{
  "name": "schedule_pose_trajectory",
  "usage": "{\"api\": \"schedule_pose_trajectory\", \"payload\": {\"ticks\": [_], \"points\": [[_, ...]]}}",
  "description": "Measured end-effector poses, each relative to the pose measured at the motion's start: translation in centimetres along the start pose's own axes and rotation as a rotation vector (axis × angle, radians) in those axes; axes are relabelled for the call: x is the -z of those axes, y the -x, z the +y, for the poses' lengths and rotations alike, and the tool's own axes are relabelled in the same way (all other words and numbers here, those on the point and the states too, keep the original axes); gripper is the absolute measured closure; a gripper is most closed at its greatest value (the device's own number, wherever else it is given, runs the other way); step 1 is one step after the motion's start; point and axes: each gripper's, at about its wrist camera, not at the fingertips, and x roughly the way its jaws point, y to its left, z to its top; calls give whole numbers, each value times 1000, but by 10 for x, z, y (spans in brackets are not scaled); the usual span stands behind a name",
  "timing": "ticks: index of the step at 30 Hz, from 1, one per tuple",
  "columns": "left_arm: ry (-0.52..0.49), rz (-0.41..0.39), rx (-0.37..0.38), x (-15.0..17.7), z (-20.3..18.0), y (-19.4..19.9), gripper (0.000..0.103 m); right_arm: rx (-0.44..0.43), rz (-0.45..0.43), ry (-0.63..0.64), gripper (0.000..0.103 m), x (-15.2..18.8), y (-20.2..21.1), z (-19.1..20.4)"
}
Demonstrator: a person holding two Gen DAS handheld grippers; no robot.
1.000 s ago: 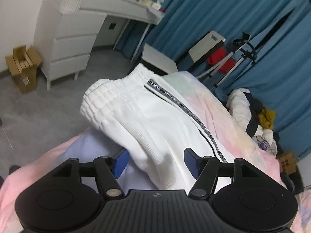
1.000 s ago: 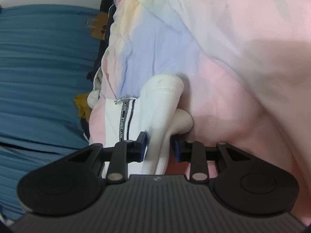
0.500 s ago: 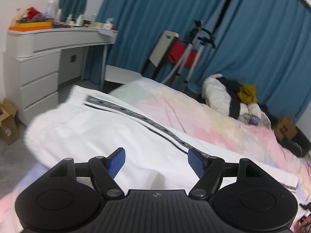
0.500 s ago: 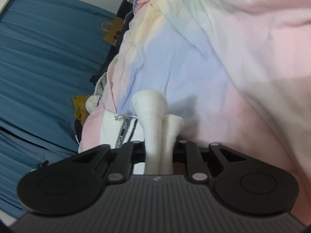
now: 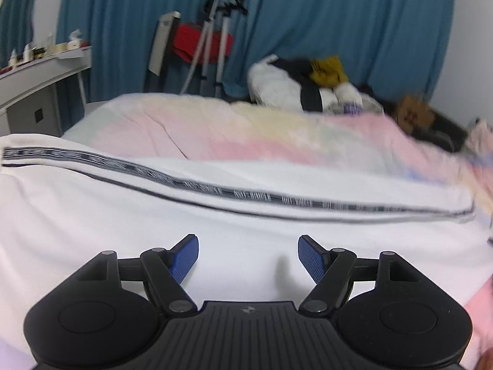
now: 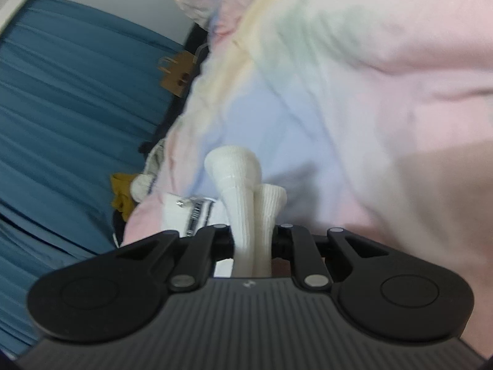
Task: Fold clothes
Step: 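Lift the held cuffs with the right gripper above the flattened pants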
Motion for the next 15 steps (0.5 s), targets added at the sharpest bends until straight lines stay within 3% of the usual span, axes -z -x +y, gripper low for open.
{"api": "schedule_pose_trajectory", "payload": {"ticks": [3, 15], "points": [[-30, 50, -21, 10, -2, -20, 30, 11, -6, 50, 89, 1, 0, 5], [-102, 79, -35, 24, 1, -50, 30, 78, -26, 236, 89, 9, 1, 26]]}}
